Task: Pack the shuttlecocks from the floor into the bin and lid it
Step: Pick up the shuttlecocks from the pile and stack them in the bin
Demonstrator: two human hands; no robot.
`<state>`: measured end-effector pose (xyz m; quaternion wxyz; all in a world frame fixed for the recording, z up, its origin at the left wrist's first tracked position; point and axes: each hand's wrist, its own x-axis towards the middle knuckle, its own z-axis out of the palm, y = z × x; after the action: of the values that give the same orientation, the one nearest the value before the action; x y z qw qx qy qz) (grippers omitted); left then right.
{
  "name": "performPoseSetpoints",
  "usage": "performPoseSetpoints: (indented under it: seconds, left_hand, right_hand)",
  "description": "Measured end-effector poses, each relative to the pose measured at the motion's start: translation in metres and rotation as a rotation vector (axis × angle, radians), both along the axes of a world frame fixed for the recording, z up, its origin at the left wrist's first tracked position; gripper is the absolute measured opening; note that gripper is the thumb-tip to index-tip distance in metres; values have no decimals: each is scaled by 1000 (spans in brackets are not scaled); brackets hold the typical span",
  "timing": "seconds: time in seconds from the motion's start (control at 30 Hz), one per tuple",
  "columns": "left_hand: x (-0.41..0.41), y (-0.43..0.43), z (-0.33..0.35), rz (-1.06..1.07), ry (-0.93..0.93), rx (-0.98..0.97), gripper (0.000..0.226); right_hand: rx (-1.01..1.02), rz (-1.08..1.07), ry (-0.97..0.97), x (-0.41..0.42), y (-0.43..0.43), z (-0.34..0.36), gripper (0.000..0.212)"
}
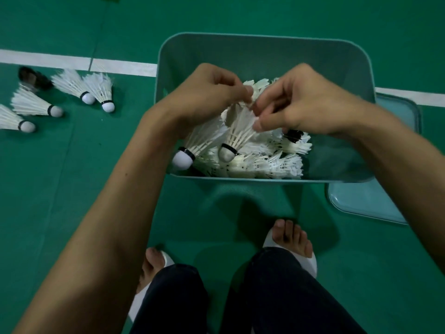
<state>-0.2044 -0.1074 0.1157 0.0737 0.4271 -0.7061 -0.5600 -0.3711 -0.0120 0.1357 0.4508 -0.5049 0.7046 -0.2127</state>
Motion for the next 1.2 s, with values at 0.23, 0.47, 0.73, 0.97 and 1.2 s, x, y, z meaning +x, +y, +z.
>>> performPoseSetpoints:
  seconds: [0.23,0.47,0.73,0.97,1.2]
  left_hand:
    - [0,-4,2,309,92,-37,40]
    - [2,-12,0,408,205,-111,34]
    - [4,-12,0,421,289,-169,47]
    - [1,-10,-5,380,300,-190,47]
    - [4,-12,-6,372,302,-210,36]
  right_hand:
    - [100,-430,22,-4,25,-15,17]
    - [130,-439,27,35,21,-36,20]
    - [310,-596,-195,60,1,-41,13]
    - [379,-533,-121,49,3,-38,16]
    - [251,-502,-39,52,5,-47,20]
